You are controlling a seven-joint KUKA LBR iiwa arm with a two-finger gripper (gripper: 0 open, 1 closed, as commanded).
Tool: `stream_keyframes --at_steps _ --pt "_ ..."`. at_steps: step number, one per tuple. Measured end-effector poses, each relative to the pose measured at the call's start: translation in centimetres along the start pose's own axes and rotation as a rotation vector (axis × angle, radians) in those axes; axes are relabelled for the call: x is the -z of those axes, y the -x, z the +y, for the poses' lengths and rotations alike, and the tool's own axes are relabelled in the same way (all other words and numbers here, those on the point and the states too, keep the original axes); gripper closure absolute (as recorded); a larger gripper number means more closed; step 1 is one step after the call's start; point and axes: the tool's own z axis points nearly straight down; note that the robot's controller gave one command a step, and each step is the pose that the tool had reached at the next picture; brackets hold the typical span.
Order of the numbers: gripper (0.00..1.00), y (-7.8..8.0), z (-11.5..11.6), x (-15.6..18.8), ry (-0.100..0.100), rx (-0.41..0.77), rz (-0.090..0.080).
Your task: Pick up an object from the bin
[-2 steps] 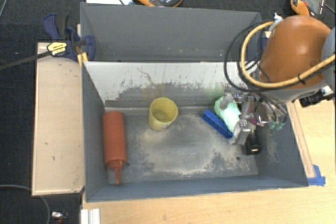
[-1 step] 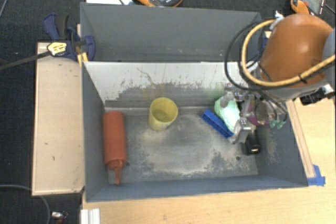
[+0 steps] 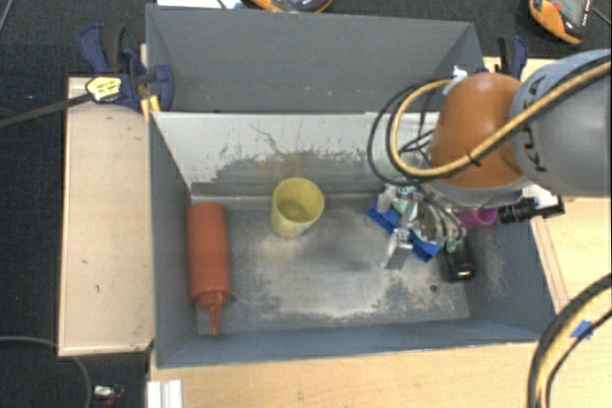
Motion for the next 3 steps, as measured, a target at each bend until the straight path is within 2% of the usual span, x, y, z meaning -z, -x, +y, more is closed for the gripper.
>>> stream_keyframes --at_steps 1,2,3 --pt "0.0 0.9 0.6 4.6 0.002 -0.105 -0.01" --pt "0.0 -2.0 -7.3 -1.2 0.012 0.045 0.007" --pt "0.0 0.6 -1.7 -4.5 0.018 -0.364 -0.005"
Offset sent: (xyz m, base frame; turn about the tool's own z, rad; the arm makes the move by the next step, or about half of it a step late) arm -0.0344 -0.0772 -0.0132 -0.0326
